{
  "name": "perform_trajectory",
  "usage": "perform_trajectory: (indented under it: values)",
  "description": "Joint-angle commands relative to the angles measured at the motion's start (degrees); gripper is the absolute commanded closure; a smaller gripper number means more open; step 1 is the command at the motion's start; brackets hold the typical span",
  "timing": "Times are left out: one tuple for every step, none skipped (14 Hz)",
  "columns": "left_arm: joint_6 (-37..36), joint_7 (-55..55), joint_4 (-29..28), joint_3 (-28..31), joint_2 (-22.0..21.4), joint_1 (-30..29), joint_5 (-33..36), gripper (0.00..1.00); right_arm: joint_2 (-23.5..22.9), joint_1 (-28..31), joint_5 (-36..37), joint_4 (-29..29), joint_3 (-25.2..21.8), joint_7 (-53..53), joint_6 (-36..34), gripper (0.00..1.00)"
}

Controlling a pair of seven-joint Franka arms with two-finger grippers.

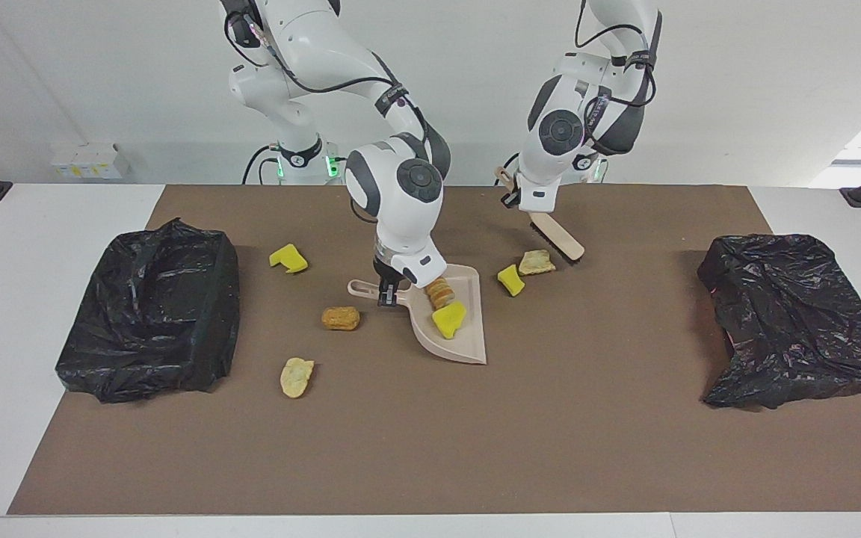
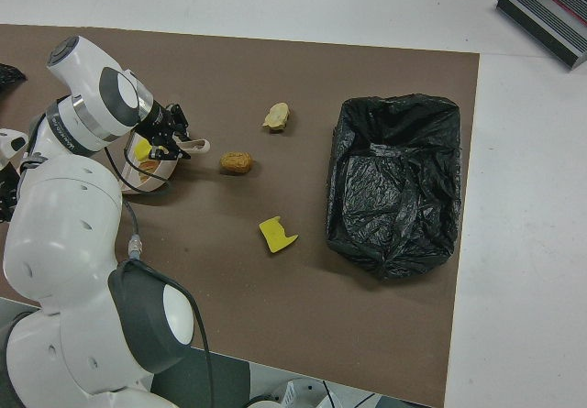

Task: Sweep and dump trash in bin
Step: 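Sweep the remaining yellow sponge into the dustpan with the brush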

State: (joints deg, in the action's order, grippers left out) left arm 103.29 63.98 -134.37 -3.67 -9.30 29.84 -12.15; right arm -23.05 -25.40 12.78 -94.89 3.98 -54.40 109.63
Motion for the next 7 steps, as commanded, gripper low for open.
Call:
perform_trajectory:
  values:
    - [8.47,0.44,-4.33,-0.28,-1.96,1.71,0.28,1.00,1.61,0.44,1.01,-2.06,0.59,-1.41,1.46,1.00]
    - [11.90,0.35,-4.07,-0.37,-1.17,1.80,-0.50,1.00,1.61,0.44,1.01,-2.06,0.59,-1.41,1.46,1.00]
    - [14.89,0.53,-3.19,-0.46,0.58,2.76,-1.73,1.00,1.61,0.44,1.01,-2.06,0.59,-1.41,1.46,1.00]
    - [16.92,0.35,-1.27,-0.37,3.55,4.24,-3.31,1.00,1.61,0.44,0.93,-2.14,0.59,-1.41,1.64,1.00]
    - [19.29,0.35,1.36,-0.46,6.72,4.52,-4.28,1.00,1.69,0.44,0.93,-2.23,0.50,-1.41,1.64,1.00]
    - [21.49,0.35,3.47,-0.55,8.49,4.52,-4.64,1.00,1.69,0.44,0.93,-2.23,0.59,-1.41,1.73,1.00]
    - [22.55,-0.08,6.37,-0.55,10.42,4.52,-5.08,1.00,1.69,0.44,0.93,-2.23,0.50,-1.41,1.73,1.00]
